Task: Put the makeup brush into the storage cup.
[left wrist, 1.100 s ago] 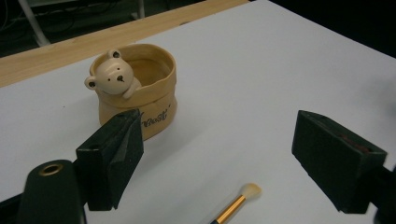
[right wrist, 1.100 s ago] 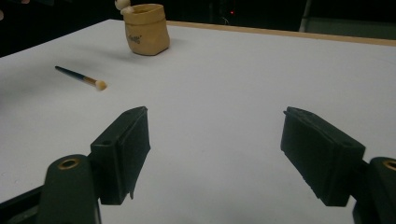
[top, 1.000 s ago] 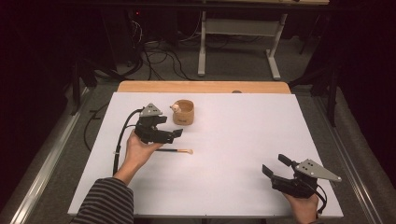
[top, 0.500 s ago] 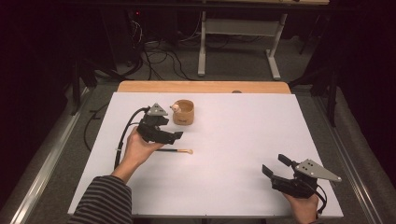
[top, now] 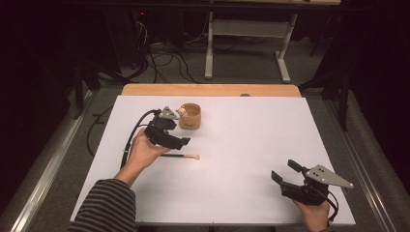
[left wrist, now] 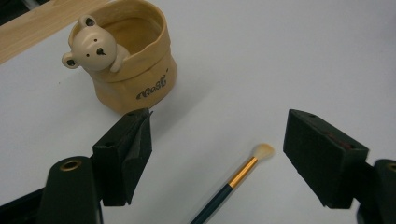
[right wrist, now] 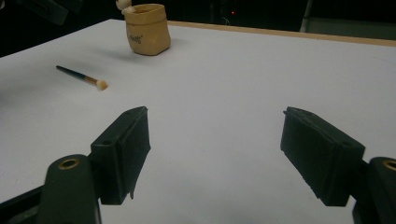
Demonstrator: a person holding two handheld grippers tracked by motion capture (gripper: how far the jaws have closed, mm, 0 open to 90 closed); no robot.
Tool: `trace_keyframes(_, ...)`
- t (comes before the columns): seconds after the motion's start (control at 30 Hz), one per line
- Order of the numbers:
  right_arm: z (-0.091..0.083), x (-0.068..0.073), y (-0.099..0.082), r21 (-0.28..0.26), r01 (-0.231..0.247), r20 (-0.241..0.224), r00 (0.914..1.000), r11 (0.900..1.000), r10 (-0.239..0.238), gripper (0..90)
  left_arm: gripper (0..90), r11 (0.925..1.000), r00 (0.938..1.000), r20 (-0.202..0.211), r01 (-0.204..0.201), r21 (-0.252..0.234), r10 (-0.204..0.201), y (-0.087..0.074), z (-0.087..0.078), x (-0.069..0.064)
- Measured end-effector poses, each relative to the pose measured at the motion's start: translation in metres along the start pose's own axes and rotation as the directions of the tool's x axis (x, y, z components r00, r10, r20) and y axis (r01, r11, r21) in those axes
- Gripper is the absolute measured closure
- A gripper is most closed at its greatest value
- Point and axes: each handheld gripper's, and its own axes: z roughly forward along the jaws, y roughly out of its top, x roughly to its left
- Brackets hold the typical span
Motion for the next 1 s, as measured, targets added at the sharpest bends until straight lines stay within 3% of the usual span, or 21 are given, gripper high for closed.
trace_keyframes(0.47,0.0,0.0,0.0,0.001,-0.003,0.0,1.0,1.0,0.003,25.6,23.0,0.9967,0.9992,0.006,-0.039,0.071,0.038,0.004,0.006,-0.001)
trace_keyframes(0.83,0.0,0.0,0.0,-0.003,-0.001,0.001,1.0,1.0,0.001,25.6,24.0,0.9871,0.9964,0.014,-0.085,0.136,0.084,0.009,0.013,-0.006)
trace_keyframes(1.0,-0.001,-0.001,0.0,-0.005,0.0,-0.001,1.0,1.0,0.0,25.6,24.6,0.9791,0.9945,0.026,-0.104,0.175,0.101,0.009,0.018,-0.006)
